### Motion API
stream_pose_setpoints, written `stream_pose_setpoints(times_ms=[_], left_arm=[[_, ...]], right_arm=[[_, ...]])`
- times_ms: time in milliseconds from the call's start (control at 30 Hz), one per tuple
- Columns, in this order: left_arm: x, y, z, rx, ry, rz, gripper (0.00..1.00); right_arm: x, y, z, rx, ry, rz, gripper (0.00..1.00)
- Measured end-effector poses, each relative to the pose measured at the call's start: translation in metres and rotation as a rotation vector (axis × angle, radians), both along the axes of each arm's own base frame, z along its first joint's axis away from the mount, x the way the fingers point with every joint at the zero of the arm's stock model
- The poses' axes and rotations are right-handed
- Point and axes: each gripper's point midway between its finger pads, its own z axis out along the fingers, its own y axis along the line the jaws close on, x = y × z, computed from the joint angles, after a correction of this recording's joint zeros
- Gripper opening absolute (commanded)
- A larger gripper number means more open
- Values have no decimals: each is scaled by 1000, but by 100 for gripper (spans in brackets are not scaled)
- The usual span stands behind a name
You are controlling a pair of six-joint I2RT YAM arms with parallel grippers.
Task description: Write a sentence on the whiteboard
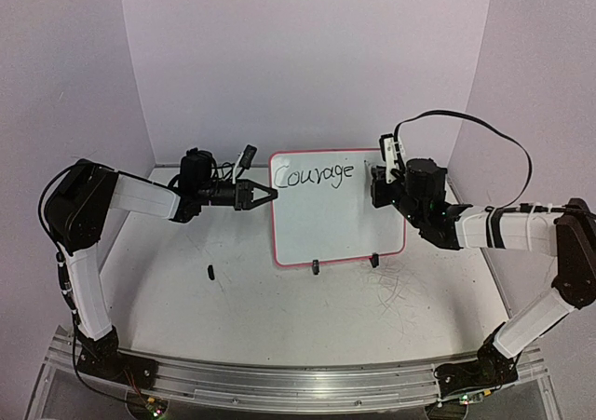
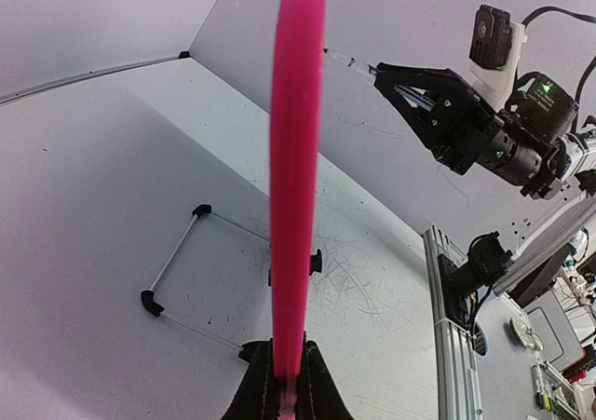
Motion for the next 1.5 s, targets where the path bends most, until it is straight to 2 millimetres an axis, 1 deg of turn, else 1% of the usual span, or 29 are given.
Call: stream_pose_setpoints(times_ms=[367,1167,1367,1500], left_arm=[[0,0,0,0,0,0,0],[1,0,-1,4,7,5,0],[0,0,-1,4,6,4,0],[0,0,-1,4,3,3,0]], right_arm=[[0,-1,-2,17,11,-5,0],[-11,-7,-27,37,71,-8,0],[-15,-15,-30,47,80,-43,0],[-23,-22,-30,49,69,-48,0]])
